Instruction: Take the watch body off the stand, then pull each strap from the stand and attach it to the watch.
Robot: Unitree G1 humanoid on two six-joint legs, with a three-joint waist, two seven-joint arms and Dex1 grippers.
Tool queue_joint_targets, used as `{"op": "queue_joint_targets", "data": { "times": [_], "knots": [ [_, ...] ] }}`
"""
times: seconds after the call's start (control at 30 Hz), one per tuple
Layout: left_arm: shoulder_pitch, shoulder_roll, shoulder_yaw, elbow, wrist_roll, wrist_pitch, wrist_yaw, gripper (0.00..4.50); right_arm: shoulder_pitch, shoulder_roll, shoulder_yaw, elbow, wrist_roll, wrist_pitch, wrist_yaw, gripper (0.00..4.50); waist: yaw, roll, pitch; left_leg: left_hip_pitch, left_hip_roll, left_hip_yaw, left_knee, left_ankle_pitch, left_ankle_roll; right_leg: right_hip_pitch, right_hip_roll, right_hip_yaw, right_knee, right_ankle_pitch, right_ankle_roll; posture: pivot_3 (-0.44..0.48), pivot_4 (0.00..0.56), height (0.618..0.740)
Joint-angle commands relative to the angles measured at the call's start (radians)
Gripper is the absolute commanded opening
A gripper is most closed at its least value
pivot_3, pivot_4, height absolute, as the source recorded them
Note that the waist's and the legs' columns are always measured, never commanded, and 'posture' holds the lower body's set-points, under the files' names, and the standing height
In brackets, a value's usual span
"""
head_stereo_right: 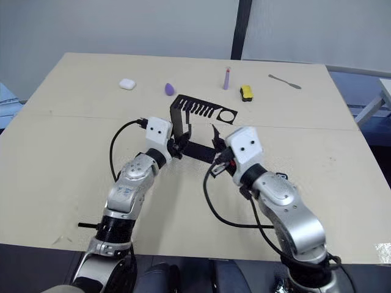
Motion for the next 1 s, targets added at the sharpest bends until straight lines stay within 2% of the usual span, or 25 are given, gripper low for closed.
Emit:
{"op": "queue_joint_targets", "data": {
  "times": [0.03,0.07,0.1,0.2,0.37,0.43,0.57,0.63,0.7,1.0],
  "knots": [
    [0.038,0.111,0.053,-0.171,-0.074,0.009,-0.132,3.92,0.038,-0.046,-0.087,-0.067,0.117,0.002,0.105,0.00,-0.008,0.000,0.000,0.000,0.000,0.000,-0.001,0.000,-0.001,0.000,0.000,0.000,0.000,0.000,0.000,0.000,0.150,0.740],
    [0.049,0.147,0.066,-0.194,-0.092,0.002,-0.167,4.34,0.046,-0.057,-0.107,-0.068,0.146,0.005,0.123,0.00,-0.012,0.000,0.000,0.000,0.000,0.000,-0.001,0.001,-0.001,0.000,0.000,0.000,0.000,0.000,0.000,0.000,0.150,0.740],
    [0.061,0.184,0.084,-0.216,-0.140,0.013,-0.225,4.43,0.051,-0.065,-0.131,-0.066,0.182,0.013,0.141,0.00,-0.016,0.000,0.000,0.001,0.000,0.000,-0.001,0.001,-0.001,0.000,0.000,0.000,0.000,0.000,0.000,0.000,0.150,0.740],
    [0.105,0.298,0.151,-0.283,-0.399,0.127,-0.480,4.43,0.052,-0.088,-0.214,-0.047,0.335,0.056,0.205,0.00,-0.018,0.000,0.000,0.001,0.000,-0.001,-0.001,0.001,-0.001,0.000,0.000,0.000,0.001,0.001,-0.001,0.000,0.150,0.740],
    [0.121,0.446,0.219,-0.291,-0.739,0.354,-0.726,4.43,0.026,-0.120,-0.284,0.023,0.614,0.155,0.277,0.00,-0.018,0.000,0.000,0.001,0.000,-0.002,0.000,0.001,-0.001,0.002,0.000,-0.001,0.000,0.001,-0.001,0.000,0.150,0.740],
    [0.093,0.439,0.210,-0.258,-0.820,0.424,-0.740,4.43,0.009,-0.130,-0.283,0.054,0.716,0.185,0.310,0.00,-0.017,0.000,0.000,0.001,0.000,-0.003,0.000,0.001,0.000,0.002,0.000,-0.001,-0.001,0.001,-0.001,0.000,0.150,0.740],
    [0.045,0.393,0.191,-0.210,-0.905,0.480,-0.741,4.43,-0.017,-0.155,-0.266,0.092,0.848,0.214,0.338,0.00,-0.014,0.000,0.000,-0.001,0.000,-0.004,0.002,0.000,0.002,0.002,0.000,-0.002,-0.002,0.001,0.000,0.000,0.150,0.740],
    [0.022,0.358,0.178,-0.194,-0.950,0.502,-0.749,3.89,-0.034,-0.168,-0.246,0.113,0.898,0.233,0.345,0.00,-0.016,0.000,0.000,-0.001,0.000,-0.004,0.002,0.000,0.002,0.002,0.000,-0.002,-0.002,0.001,0.000,0.000,0.150,0.740],
    [0.000,0.340,0.159,-0.175,-0.959,0.520,-0.745,3.15,-0.050,-0.179,-0.225,0.130,0.925,0.240,0.347,0.00,-0.018,0.000,0.000,-0.002,0.000,-0.004,0.002,0.000,0.003,0.002,0.000,-0.002,-0.002,0.001,0.000,0.000,0.150,0.740],
    [-0.025,0.288,0.124,-0.141,-0.964,0.521,-0.725,3.15,-0.055,-0.195,-0.169,0.136,0.916,0.212,0.332,0.00,-0.016,0.000,0.000,-0.002,0.000,-0.004,0.002,0.000,0.002,0.002,0.000,-0.002,-0.003,0.001,0.000,0.000,0.150,0.740]
  ]
}}
